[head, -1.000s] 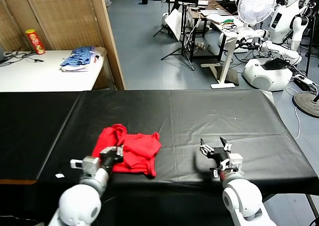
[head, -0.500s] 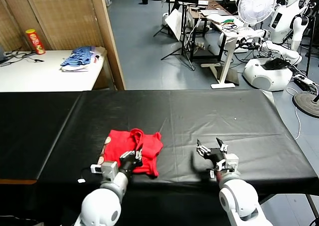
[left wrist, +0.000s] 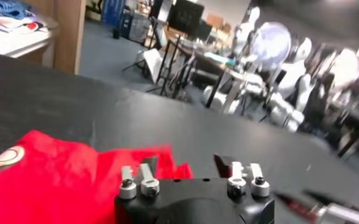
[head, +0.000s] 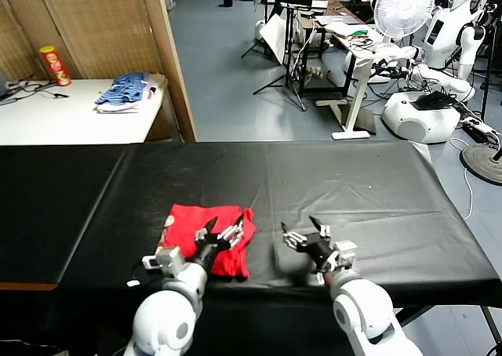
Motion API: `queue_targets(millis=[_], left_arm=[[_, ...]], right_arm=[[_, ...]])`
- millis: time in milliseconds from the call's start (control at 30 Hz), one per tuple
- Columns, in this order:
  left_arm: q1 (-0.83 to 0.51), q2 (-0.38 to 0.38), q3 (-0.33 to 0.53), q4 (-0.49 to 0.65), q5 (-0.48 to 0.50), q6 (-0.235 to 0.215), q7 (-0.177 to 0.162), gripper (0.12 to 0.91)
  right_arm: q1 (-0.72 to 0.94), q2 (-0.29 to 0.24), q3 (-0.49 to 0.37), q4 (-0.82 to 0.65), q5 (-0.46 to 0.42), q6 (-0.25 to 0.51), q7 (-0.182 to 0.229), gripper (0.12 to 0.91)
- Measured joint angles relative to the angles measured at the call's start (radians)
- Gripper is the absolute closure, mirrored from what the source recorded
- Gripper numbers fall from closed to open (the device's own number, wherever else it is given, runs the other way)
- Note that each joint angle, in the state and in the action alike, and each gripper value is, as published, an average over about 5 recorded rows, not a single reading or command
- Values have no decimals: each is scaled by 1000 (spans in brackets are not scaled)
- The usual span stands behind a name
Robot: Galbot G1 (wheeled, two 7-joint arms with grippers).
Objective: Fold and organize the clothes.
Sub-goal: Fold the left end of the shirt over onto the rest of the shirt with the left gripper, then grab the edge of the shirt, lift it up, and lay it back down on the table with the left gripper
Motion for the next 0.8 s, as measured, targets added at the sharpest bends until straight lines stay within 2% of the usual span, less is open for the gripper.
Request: queue_targets(millis=[133,333,433,533,700,800], left_arm=[[15,38,-43,-6,24,-16,6,233],[56,101,-113,16,45,-43,49,232],[64,115,-148,34,42,-51,55,232],[62,123,-178,53,32,-55,59,232],[47,123,-216,86,-15,-64,66,232],[45,121,-235,107,-65,-67,75,232]], right_arm=[[49,4,-75,-21,-19,5,-2,227],[119,32,-199,-94,-117,30,5,227],[129,47,-240,-127,-175,32,2,227],[128,51,-261,-150,-255,25,5,227],[114,57,-270,-177,-441,25,27,227],[104,65,-265,-177,-460,48,53,227]])
